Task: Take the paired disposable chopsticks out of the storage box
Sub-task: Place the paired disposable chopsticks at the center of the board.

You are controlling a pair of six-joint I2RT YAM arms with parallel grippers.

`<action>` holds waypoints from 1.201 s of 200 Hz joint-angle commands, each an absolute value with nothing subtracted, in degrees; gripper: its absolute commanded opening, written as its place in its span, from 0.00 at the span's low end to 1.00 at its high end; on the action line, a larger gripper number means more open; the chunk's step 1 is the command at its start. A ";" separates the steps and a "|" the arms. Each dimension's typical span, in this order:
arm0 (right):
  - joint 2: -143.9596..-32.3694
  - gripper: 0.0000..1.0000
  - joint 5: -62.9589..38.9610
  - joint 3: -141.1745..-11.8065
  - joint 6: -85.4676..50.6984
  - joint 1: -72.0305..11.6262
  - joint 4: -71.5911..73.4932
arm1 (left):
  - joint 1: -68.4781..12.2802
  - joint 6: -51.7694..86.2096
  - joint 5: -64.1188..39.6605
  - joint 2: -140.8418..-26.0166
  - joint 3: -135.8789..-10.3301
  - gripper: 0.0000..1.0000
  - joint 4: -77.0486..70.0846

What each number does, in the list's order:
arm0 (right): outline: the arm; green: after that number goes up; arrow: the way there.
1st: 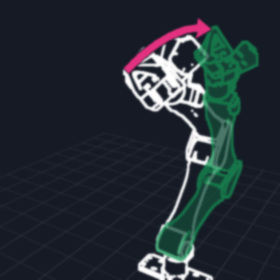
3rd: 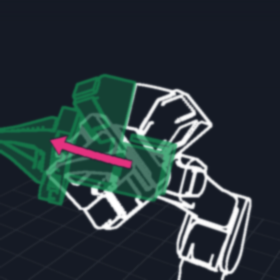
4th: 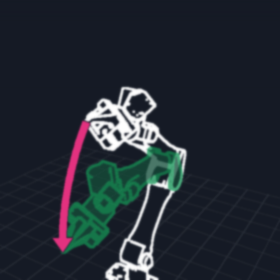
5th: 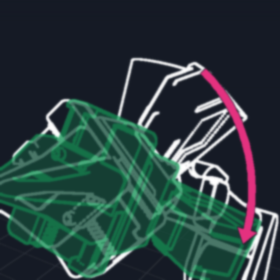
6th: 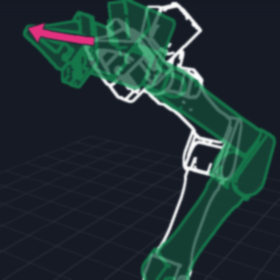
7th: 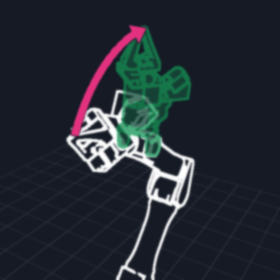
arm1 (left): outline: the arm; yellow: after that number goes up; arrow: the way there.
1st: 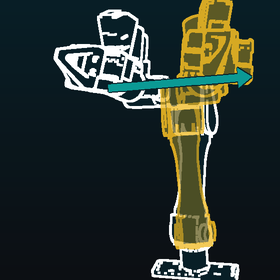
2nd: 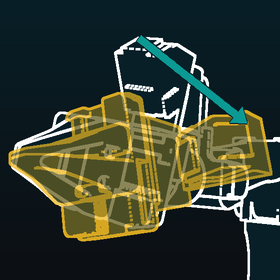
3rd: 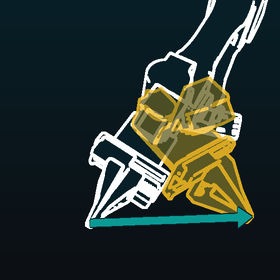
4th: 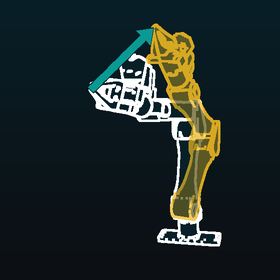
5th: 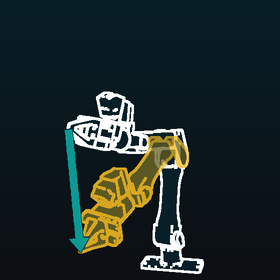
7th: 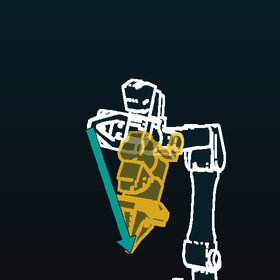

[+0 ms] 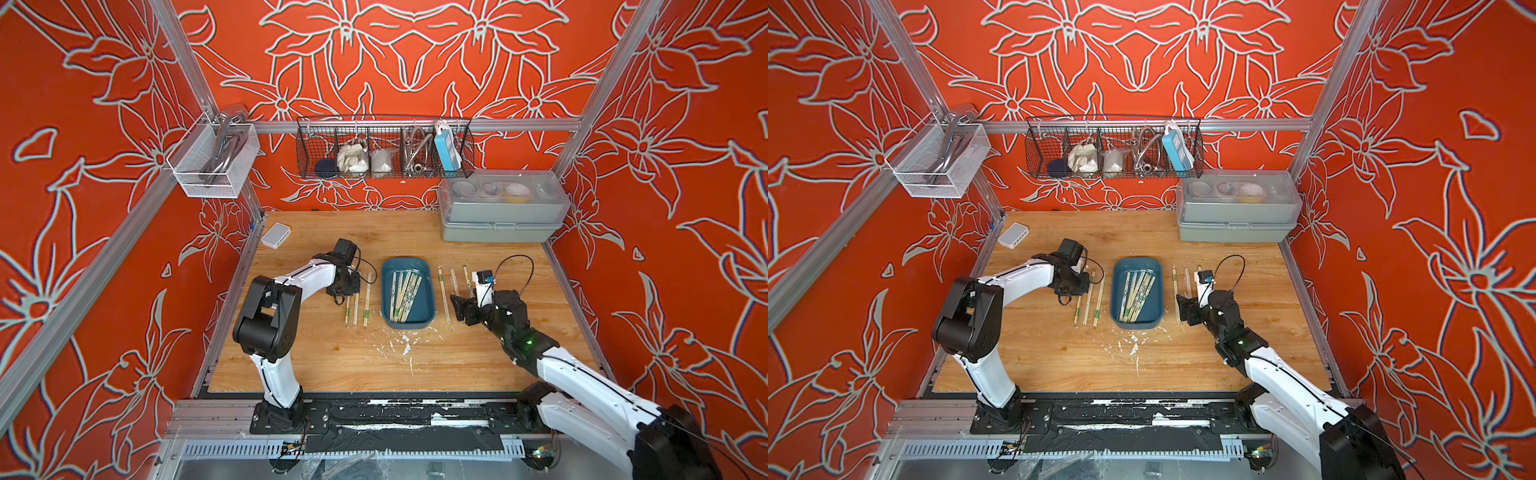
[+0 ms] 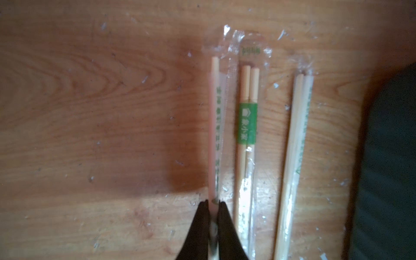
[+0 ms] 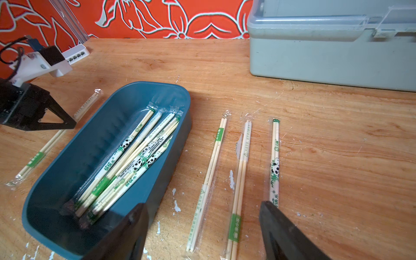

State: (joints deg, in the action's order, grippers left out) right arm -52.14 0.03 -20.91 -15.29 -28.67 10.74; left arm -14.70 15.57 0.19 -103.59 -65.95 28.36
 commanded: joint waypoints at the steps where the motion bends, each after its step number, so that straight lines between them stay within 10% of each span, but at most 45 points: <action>1: -52.12 0.82 -0.35 -21.09 -15.38 -29.08 11.43 | -14.06 15.18 1.13 -105.05 -67.24 0.12 28.55; 157: -52.21 0.82 -0.48 -21.53 -15.38 -29.11 10.75 | -13.54 15.62 2.03 -104.45 -66.90 0.30 28.65; 240: -53.42 0.82 -1.11 -21.70 -15.29 -29.12 10.83 | -13.61 20.77 4.37 -85.82 -53.14 0.48 21.46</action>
State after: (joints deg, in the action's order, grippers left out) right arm -52.64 -0.12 -20.91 -15.29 -28.67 10.74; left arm -13.87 18.35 2.44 -92.51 -58.26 25.28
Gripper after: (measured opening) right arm 0.823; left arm 0.449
